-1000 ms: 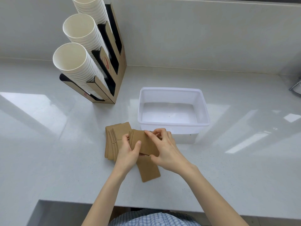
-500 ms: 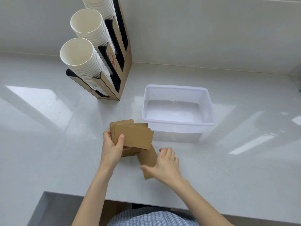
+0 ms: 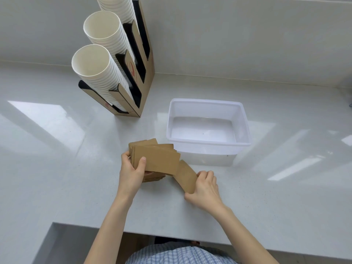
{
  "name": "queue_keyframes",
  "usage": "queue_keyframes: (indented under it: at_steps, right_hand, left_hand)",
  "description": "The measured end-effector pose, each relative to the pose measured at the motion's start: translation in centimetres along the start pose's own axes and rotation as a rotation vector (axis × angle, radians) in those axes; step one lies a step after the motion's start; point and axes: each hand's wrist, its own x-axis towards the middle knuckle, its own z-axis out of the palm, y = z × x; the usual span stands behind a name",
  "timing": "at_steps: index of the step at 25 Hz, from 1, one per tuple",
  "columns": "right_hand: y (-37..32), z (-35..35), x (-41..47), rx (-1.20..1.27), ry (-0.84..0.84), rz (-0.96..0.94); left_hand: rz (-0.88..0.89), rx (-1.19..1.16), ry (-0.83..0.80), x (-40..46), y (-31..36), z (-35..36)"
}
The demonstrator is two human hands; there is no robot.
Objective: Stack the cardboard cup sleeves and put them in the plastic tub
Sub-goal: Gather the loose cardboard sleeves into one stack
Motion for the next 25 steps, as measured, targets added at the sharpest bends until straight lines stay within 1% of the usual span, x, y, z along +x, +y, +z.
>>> queue_keyframes:
  at_steps: [3,6,10,13,15,19,23,25]
  right_hand:
    - [1.9,-1.2,-0.4,0.09,0.041,0.018]
    - [3.1,-2.4,-1.1,0.231,0.089,-0.002]
    - [2.5,-3.7,-2.0,0.313,0.102,-0.172]
    - [0.9,-4.1,-1.9,0.264,0.088,-0.318]
    - [0.0,-4.1,-1.6,0.223,0.102,-0.364]
    - [-0.5,-4.1,-1.1,0.204,0.098,-0.386]
    - [-0.6,-4.3,-1.0,0.206,0.096,-0.422]
    - [-0.4,-4.4,-1.0,0.272,0.073,-0.409]
  left_hand:
    - [0.006,-0.011,0.012,0.0,0.2,0.1]
    - [0.01,-0.013,0.015,-0.1,0.3,0.4]
    - [0.003,0.012,-0.005,-0.6,0.4,1.1]
    - [0.018,0.003,-0.048,-1.3,0.5,2.2]
    - [0.024,-0.018,-0.093,-1.7,0.6,2.9]
    - [-0.002,-0.076,-0.15,-2.1,0.6,3.7]
    - [0.023,-0.046,-0.171,-2.5,0.6,4.3]
    - [0.025,-0.038,-0.18,-2.5,0.6,4.5]
